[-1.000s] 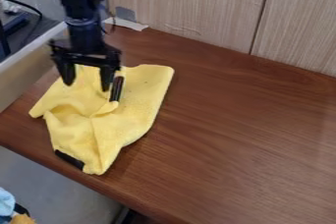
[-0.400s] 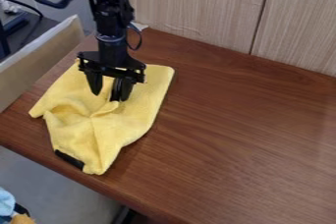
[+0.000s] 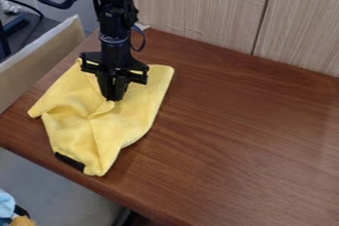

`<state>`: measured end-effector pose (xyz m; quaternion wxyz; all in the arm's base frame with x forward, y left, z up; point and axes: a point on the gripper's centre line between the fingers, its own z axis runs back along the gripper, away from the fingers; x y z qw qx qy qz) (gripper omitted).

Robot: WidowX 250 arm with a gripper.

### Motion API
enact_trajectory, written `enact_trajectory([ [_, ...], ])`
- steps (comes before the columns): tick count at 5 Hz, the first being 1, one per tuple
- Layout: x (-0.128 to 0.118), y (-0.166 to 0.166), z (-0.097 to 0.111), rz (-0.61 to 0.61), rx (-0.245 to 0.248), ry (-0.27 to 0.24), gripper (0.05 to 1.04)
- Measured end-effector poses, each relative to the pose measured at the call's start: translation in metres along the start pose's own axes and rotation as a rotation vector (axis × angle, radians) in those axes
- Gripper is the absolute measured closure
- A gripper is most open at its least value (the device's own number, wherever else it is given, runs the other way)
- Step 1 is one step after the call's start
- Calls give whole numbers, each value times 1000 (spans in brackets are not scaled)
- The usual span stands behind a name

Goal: Unfold left top and right top

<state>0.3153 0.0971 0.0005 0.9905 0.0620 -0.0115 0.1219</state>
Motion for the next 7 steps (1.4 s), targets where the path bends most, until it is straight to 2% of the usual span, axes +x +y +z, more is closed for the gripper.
enact_trajectory([
  [1,0,0,0,-6,-1,-3,993],
  [2,0,-8,0,-27,-4,-7,1016],
  [3,3,-21,17,-62,-11,-57,1016],
  [4,-2,-37,40,-91,-42,-118,1016],
  [5,-3,-61,51,-138,-84,-143,1016],
  [7,-17,-102,48,-225,-145,-160,1016],
])
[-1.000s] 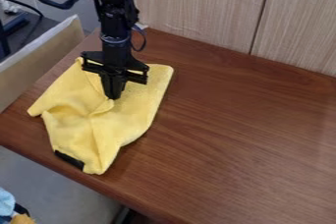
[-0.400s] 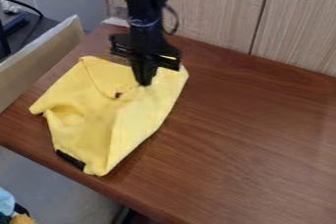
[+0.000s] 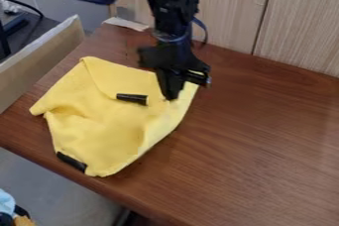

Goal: Unfold left top and right top

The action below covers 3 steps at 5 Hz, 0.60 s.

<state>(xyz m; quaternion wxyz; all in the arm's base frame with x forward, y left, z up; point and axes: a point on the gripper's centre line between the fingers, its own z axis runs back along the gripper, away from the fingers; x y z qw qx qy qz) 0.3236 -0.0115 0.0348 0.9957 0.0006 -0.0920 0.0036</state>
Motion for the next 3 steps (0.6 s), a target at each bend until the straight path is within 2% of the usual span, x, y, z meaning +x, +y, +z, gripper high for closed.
enact_trajectory([
  [1,0,-11,-11,-1,-30,-5,1016],
  [2,-4,-21,-28,-15,-52,17,1016],
  [3,-2,-28,-36,-21,-68,19,991],
])
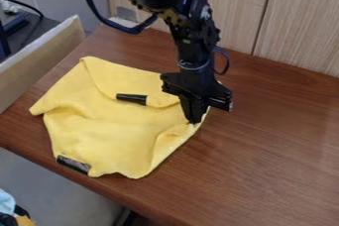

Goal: Unfold left top and right top

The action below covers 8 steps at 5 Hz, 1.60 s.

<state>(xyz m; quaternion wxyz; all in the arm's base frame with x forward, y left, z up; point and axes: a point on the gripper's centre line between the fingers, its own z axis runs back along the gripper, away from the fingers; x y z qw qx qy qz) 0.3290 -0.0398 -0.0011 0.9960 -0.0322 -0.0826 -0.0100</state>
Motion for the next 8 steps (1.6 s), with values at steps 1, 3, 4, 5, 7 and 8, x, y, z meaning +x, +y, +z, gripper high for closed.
enact_trajectory([
  [1,5,1,-9,-20,8,11,825],
  [3,5,5,-8,-17,38,10,244],
  [4,8,6,-8,-53,45,-5,76],
  [5,8,6,-10,-75,43,-25,79],
  [7,2,13,43,-57,20,-132,84],
  [8,1,19,81,-50,29,-163,84],
])
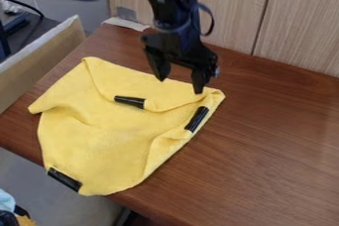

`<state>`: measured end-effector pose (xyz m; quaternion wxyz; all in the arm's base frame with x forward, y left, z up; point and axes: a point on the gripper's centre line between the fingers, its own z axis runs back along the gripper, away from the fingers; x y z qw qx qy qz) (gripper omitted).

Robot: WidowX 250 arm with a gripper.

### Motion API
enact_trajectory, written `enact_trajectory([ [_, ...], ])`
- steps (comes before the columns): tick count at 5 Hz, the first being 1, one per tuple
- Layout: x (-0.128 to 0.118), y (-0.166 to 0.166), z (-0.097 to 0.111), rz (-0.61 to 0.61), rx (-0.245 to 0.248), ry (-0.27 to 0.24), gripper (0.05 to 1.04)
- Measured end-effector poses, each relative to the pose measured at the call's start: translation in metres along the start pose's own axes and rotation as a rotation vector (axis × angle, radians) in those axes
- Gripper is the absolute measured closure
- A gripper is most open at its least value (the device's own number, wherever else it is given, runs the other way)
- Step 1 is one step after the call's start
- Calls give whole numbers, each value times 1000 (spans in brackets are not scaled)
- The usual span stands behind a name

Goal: Unfold left top and right top

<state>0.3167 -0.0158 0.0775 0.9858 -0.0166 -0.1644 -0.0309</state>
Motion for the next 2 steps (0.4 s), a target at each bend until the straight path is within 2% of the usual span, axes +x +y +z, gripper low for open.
enact_trajectory([
  [1,2,0,8,-8,3,-18,84],
  [2,2,1,8,-8,3,-17,84],
])
